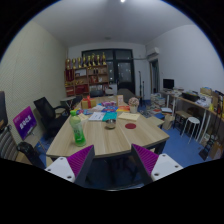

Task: Pour water

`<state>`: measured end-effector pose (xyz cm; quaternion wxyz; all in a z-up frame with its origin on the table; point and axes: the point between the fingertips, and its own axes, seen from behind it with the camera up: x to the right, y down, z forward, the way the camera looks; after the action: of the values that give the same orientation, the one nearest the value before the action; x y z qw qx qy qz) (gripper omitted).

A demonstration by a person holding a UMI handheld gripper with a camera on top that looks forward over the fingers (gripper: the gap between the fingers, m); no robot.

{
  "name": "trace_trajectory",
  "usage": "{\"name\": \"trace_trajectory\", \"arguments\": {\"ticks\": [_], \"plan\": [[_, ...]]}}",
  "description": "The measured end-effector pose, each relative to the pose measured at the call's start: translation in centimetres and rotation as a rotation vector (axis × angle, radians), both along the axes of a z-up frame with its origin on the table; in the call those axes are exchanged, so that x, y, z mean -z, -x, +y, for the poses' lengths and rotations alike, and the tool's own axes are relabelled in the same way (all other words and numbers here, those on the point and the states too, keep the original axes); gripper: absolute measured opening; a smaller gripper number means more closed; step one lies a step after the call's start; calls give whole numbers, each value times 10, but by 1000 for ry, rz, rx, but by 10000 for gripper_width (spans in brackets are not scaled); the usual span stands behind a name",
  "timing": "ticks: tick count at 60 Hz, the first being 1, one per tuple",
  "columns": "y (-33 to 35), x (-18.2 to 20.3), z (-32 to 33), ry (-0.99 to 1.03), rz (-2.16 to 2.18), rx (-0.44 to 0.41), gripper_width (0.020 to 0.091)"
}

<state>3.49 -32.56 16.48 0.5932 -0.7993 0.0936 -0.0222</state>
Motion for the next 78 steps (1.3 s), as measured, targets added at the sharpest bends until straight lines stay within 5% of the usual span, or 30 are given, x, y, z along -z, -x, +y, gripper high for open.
{"name": "trace_trajectory", "arguments": {"ticks": [29,49,66,72,74,78], "plan": [[86,12,22,15,-5,-30,817],[161,62,184,-23,-28,-198,820],[162,84,315,-84,-45,-126,801],[172,94,341,-82,-35,-154,719],[173,104,348,-59,-26,-171,563],[172,105,355,-68,-42,-175,544]]}}
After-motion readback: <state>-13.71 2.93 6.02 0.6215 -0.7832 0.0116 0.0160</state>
